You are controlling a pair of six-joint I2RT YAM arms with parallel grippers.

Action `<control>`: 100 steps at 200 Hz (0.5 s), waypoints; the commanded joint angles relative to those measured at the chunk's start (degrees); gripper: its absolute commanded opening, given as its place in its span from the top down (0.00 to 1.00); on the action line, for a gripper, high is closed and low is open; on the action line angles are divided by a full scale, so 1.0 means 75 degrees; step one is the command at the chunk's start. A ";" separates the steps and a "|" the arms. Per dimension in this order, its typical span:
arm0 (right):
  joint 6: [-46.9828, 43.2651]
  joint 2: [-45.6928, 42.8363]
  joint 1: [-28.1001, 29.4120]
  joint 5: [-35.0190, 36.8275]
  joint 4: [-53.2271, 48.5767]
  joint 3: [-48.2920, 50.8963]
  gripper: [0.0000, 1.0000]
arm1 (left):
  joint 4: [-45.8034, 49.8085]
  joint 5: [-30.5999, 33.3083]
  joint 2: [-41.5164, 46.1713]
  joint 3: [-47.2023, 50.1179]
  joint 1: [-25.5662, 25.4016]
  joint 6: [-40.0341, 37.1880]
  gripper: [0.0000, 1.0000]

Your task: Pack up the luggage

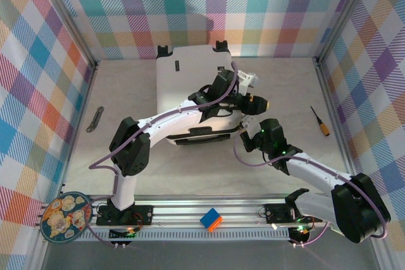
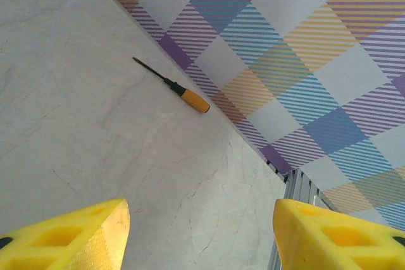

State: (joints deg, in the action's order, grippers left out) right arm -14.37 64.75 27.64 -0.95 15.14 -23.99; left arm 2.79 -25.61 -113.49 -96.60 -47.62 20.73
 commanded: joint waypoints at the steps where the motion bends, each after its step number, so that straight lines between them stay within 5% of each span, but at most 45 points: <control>1: -0.0170 -0.0147 -0.0437 0.1081 0.1912 -0.0259 1.00 | 0.2406 0.0600 -0.0192 0.0799 0.0784 0.0068 0.38; 59: 0.0101 0.0024 -0.0749 0.1017 0.2253 -0.0292 1.00 | 0.2510 0.0742 -0.0078 0.1005 0.1117 -0.0022 0.38; 100: 0.0626 0.0129 -0.0581 -0.0248 0.2309 -0.0239 1.00 | 0.2799 0.0742 0.0007 0.0599 0.1239 -0.0158 0.39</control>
State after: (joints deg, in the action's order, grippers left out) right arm -12.84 66.81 23.05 -0.54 19.09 -23.97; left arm 5.02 -24.73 -109.25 -94.48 -39.57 19.79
